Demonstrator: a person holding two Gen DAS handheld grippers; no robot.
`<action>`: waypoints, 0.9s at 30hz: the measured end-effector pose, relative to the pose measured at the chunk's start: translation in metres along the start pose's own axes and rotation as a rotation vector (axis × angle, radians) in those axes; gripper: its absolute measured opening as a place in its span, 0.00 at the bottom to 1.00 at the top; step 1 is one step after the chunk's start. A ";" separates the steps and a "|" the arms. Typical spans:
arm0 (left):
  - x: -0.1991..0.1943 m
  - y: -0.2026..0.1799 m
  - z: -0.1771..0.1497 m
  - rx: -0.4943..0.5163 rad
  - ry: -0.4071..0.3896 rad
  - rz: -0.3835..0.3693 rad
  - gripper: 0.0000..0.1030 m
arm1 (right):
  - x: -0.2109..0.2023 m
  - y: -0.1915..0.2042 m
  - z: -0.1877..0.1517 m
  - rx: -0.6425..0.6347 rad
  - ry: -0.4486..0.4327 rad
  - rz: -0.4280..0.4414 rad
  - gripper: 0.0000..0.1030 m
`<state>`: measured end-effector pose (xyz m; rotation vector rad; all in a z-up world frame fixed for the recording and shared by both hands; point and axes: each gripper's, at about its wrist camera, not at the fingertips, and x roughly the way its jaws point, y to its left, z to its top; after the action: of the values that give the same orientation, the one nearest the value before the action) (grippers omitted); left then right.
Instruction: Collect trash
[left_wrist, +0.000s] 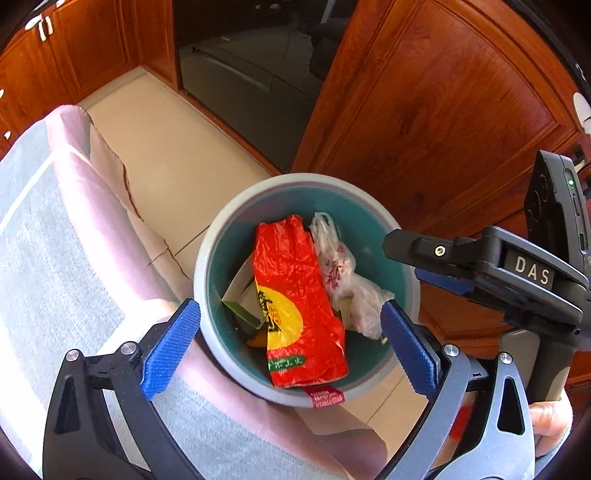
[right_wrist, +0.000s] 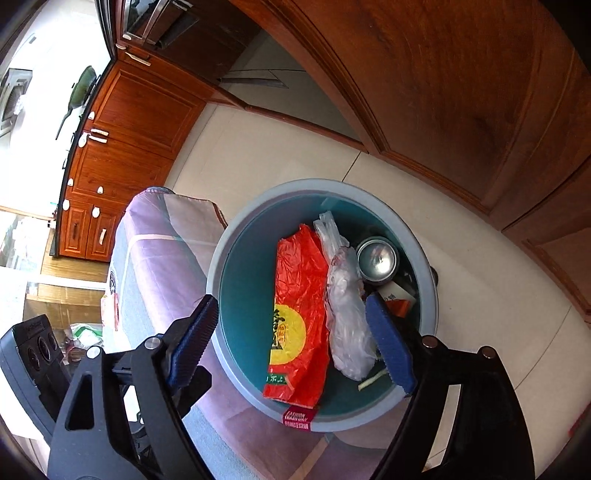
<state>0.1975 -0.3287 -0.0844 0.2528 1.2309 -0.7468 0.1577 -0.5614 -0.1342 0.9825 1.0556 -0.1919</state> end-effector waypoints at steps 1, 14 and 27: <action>-0.003 0.000 -0.002 0.000 -0.001 0.001 0.95 | -0.001 0.000 -0.001 0.002 0.001 -0.002 0.82; -0.087 -0.004 -0.035 0.060 -0.141 0.155 0.96 | -0.047 0.023 -0.039 -0.062 -0.047 -0.004 0.93; -0.142 0.011 -0.093 0.003 -0.182 0.198 0.96 | -0.103 0.063 -0.100 -0.285 -0.124 -0.152 0.93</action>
<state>0.1153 -0.2154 0.0114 0.2982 1.0163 -0.5866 0.0758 -0.4804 -0.0277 0.6266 1.0114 -0.2176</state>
